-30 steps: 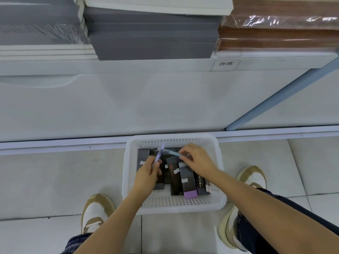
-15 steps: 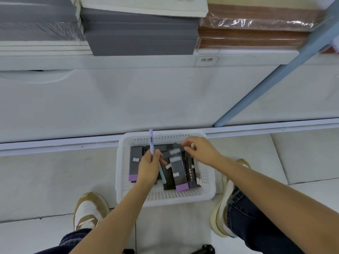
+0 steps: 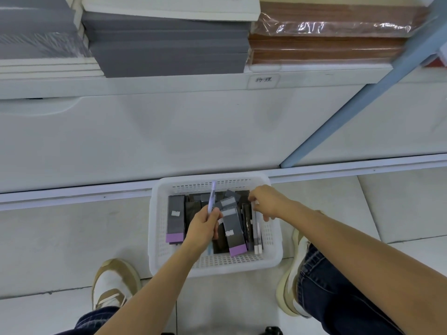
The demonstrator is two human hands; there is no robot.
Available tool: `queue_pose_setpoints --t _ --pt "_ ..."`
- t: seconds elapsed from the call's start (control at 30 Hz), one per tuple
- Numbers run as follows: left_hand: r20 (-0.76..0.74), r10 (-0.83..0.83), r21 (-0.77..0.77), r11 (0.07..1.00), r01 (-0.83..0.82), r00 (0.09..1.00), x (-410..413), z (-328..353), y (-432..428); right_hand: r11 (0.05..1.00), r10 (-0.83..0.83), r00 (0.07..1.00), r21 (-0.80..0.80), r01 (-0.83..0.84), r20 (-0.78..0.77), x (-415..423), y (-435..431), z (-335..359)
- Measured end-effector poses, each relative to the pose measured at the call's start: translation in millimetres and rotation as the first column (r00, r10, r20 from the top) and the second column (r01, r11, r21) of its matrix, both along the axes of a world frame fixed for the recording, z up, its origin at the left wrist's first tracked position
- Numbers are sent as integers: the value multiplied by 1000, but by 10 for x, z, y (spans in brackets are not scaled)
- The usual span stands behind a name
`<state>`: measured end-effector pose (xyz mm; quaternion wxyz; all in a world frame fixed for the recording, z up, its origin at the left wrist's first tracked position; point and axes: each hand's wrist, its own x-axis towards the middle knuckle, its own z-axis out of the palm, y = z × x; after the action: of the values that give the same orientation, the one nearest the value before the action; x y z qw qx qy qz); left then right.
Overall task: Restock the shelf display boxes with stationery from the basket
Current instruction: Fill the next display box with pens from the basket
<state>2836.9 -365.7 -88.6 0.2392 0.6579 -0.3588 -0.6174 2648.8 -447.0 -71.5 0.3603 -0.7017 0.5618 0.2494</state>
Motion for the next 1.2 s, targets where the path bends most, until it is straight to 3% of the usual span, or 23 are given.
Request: queue_pose_setpoints --t 0.17,0.43,0.53,0.7,0.9,1.03,1.2 --pt "-32 -38 19 999 39 999 -97 -34 -16 974 -109 969 -173 149 220 -105 -4 -8" --pt "-68 -92 58 994 96 993 -207 -23 25 966 -248 868 174 190 430 -171 -37 64" --pt "-112 -100 73 991 109 989 -217 -42 68 950 -298 838 231 212 458 -156 14 17" --pt "-113 -144 -12 990 144 983 -217 29 49 896 -441 688 239 374 576 -66 -46 101" --pt "-140 -85 -194 979 57 987 -93 326 -32 859 -495 510 310 408 703 188 -188 462" --pt "-105 -64 -289 957 32 992 55 660 -112 860 -478 366 342 378 798 285 -219 797" --pt "-91 11 -359 932 -43 996 186 1222 -177 868 -387 303 233 439 871 319 -231 1338"
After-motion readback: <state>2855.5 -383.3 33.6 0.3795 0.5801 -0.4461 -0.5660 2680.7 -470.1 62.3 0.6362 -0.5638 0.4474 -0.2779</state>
